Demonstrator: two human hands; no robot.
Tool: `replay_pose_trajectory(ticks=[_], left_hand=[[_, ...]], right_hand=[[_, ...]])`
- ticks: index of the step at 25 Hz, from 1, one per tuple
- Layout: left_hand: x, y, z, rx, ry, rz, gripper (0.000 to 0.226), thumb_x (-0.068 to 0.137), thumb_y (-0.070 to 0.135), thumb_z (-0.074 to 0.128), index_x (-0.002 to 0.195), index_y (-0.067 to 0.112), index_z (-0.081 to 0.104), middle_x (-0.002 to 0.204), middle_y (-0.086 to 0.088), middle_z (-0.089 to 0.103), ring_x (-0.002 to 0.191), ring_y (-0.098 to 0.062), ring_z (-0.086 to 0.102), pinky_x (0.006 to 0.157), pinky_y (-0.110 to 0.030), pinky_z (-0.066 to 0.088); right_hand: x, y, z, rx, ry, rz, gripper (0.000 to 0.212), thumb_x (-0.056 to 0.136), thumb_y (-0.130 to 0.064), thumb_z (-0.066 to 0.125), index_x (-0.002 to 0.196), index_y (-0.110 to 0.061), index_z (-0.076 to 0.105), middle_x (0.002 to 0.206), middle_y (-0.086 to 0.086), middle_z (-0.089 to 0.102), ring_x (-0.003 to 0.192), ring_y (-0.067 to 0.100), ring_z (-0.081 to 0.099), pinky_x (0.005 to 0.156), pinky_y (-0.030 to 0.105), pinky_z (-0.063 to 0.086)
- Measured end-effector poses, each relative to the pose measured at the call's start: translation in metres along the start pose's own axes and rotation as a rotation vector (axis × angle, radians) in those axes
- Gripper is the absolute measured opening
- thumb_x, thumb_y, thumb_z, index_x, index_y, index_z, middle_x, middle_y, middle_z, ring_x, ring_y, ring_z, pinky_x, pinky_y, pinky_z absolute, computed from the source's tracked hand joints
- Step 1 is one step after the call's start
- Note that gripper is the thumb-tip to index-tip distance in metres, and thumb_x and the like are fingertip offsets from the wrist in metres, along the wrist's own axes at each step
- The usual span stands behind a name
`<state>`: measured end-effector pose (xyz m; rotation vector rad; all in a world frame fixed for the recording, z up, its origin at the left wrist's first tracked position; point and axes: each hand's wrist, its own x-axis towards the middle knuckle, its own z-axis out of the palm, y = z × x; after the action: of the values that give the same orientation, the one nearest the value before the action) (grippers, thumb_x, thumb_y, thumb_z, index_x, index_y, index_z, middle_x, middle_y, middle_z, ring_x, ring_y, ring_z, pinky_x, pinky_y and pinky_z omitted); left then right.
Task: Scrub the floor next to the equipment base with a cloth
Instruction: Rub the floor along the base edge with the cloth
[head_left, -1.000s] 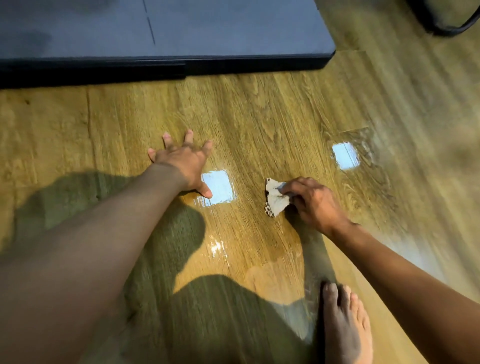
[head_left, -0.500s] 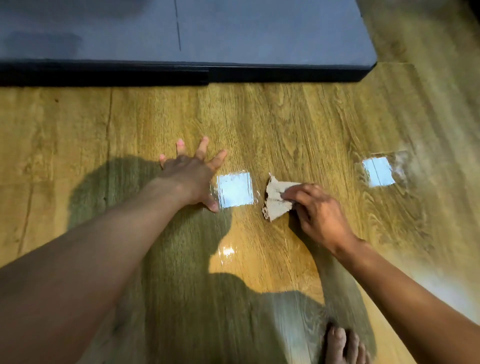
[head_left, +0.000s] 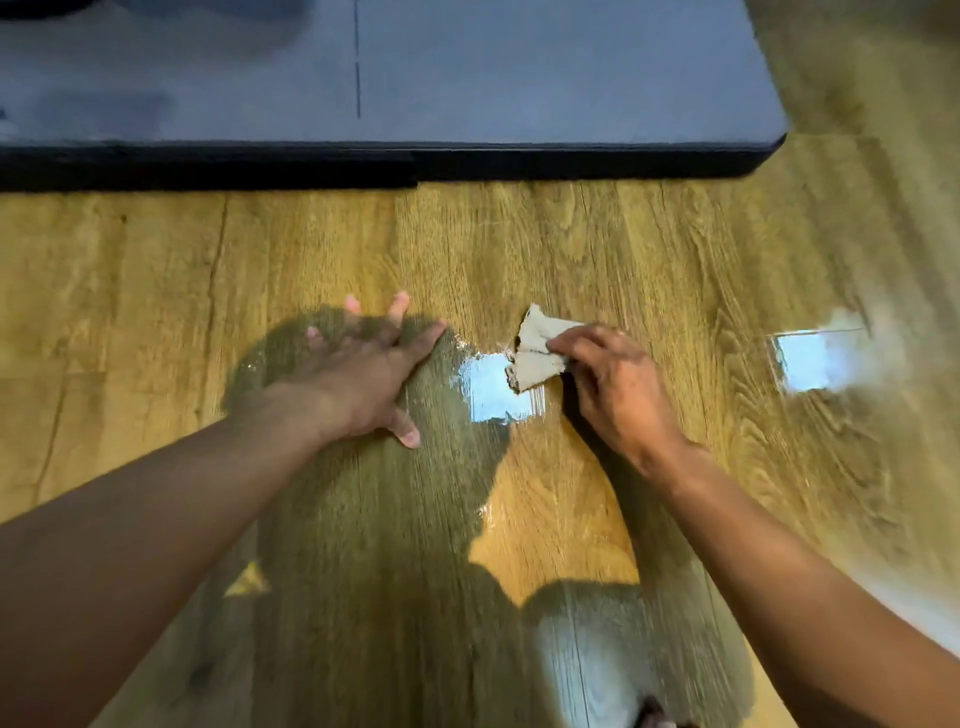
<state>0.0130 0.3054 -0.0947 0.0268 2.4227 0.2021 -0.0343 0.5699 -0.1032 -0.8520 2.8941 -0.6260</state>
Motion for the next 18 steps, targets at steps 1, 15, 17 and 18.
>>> replay_pose_trajectory(ticks=[1,15,17,18], left_hand=[[0.001,0.000,0.001,0.007,0.003,-0.003,0.126,0.064,0.056,0.077,0.140,0.051,-0.023,0.145,0.006,-0.042,0.135,-0.044,-0.029,0.105,-0.069,-0.001],[0.003,0.003,-0.001,0.059,-0.034,-0.011,0.127,0.066,0.056,0.075,0.126,0.048,-0.036,0.143,0.001,-0.046,0.132,-0.047,-0.030,0.105,-0.069,0.001],[0.003,0.002,0.000,0.065,-0.027,-0.005,0.127,0.065,0.058,0.074,0.127,0.047,-0.036,0.144,0.000,-0.045,0.133,-0.048,-0.029,0.106,-0.069,0.002],[0.003,0.002,0.000,0.067,-0.023,-0.001,0.127,0.065,0.059,0.073,0.128,0.047,-0.036,0.145,0.000,-0.045,0.133,-0.048,-0.029,0.106,-0.069,0.002]], right_hand=[[-0.004,0.000,-0.001,0.003,-0.009,-0.037,0.030,0.088,-0.011,0.047,0.111,-0.012,0.067,0.111,0.006,0.066,0.098,0.023,0.063,0.087,0.034,0.051],[0.123,0.035,-0.006,-0.083,-0.042,-0.076,0.032,0.092,-0.002,0.055,0.118,-0.017,0.064,0.124,0.004,0.062,0.107,0.021,0.062,0.096,0.031,0.049],[0.159,0.047,-0.016,-0.108,-0.052,-0.035,0.032,0.091,-0.004,0.057,0.118,-0.019,0.065,0.119,0.004,0.064,0.106,0.021,0.061,0.096,0.031,0.047],[0.168,0.051,-0.020,-0.111,-0.057,-0.024,0.032,0.091,-0.006,0.058,0.119,-0.019,0.064,0.119,0.004,0.064,0.106,0.021,0.061,0.096,0.034,0.048]])
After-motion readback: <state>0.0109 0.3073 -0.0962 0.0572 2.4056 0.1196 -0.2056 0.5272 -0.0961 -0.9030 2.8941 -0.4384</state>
